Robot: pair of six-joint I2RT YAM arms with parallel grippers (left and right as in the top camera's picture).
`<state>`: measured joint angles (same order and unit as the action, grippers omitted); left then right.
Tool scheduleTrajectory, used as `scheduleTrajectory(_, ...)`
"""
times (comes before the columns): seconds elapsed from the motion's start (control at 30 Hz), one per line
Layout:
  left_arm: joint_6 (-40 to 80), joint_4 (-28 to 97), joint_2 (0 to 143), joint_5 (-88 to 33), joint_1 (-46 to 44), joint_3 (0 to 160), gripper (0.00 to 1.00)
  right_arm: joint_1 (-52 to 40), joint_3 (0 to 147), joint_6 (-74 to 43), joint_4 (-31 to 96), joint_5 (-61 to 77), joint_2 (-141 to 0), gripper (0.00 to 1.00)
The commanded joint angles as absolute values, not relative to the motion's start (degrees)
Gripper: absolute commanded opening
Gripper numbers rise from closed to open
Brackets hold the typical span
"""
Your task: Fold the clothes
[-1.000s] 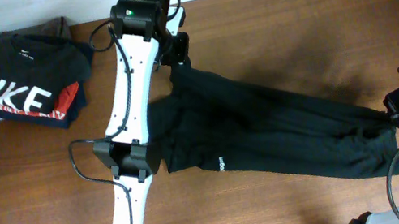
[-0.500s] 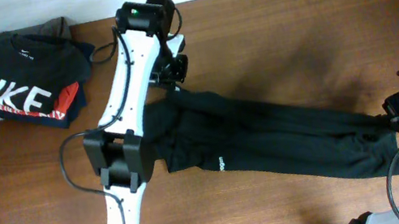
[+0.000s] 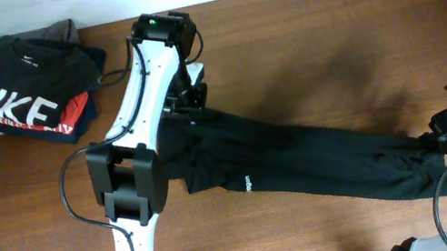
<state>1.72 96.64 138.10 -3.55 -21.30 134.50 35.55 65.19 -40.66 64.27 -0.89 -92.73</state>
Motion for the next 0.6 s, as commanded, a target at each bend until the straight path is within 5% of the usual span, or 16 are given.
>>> scheduleTrajectory(0.0,1.7,96.7,136.6,-0.7,-20.8,132.9,0.0,36.1,65.3,-41.0,65.0,-4.7,-91.6,0.04)
scheduleTrajectory(0.57,1.7,96.7,136.6,1.1,-16.8,131.3,0.0,36.1,68.2,-41.0,71.0,-6.9,-91.6,0.04)
